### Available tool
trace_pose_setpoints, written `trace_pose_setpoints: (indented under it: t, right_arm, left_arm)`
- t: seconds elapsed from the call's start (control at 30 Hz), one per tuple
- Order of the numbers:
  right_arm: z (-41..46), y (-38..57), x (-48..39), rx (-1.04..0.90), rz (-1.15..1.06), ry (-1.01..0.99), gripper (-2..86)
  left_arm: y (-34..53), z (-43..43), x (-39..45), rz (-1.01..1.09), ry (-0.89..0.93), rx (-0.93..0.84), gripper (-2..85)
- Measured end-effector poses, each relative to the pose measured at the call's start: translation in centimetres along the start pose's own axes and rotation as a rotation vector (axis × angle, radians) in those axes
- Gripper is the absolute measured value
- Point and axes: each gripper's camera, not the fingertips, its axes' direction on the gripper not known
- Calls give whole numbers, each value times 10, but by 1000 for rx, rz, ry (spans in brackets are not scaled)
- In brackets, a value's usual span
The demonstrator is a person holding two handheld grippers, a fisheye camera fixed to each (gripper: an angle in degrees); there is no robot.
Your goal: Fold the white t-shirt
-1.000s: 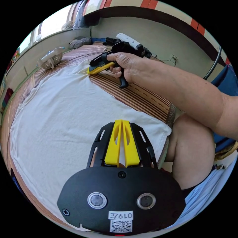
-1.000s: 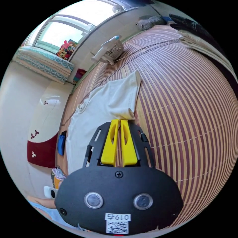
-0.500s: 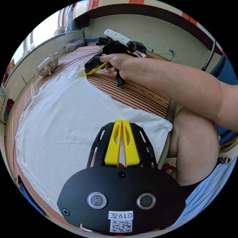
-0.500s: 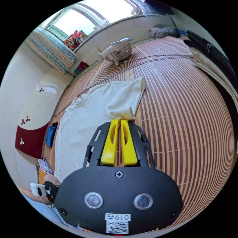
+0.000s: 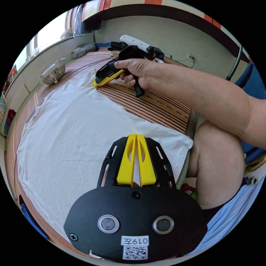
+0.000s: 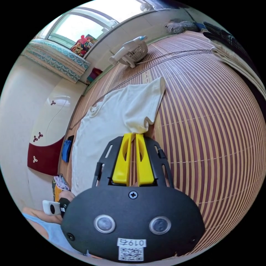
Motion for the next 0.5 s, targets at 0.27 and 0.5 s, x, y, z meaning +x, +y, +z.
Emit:
trace_pose_setpoints:
  t: [0.27, 0.5]
  right_arm:
    - [-28, -7, 31, -51, 0, -104, 42]
    - [-88, -34, 66, 165, 15, -82, 75]
  left_arm:
    - [-15, -9, -32, -36, 83, 59, 12]
    - [-68, -8, -101, -202, -107, 171, 11]
